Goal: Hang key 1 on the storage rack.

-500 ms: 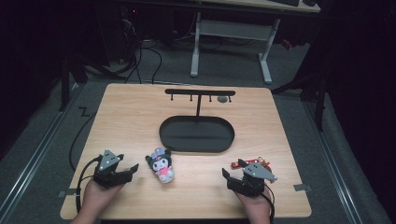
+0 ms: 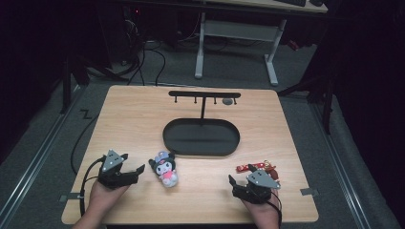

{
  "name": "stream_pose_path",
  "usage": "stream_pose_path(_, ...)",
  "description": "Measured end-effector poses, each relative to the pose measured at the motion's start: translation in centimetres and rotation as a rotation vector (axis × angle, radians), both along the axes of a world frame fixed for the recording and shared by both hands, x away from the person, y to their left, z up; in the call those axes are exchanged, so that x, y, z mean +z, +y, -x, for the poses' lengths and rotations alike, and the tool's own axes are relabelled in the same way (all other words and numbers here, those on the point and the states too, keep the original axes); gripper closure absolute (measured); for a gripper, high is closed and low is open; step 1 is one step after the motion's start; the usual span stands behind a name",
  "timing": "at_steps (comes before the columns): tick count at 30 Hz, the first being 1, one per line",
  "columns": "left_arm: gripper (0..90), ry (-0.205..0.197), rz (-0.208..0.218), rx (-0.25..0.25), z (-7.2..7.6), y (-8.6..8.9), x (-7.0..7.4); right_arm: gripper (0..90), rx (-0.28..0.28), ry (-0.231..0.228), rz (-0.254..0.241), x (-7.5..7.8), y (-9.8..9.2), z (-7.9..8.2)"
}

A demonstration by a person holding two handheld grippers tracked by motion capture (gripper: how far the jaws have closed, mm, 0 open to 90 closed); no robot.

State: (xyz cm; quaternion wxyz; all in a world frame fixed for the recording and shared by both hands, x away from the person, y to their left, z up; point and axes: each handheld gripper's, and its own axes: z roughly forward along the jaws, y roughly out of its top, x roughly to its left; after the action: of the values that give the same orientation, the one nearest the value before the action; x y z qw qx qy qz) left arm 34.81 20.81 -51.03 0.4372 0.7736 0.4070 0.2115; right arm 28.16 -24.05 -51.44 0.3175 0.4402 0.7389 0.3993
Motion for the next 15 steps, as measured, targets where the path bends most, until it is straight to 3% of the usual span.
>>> stream_pose_path(9,18.8,0.002,-0.024,-0.004,-0.1,-0.1,-0.1,16.0,0.027,0.040,0.023,-0.2,0.8,-0.2)
stream_pose_path(15,18.2,0.001,-0.012,-0.003,0.1,0.0,0.0,15.4,0.040,0.045,0.026,0.0,1.3,-0.1)
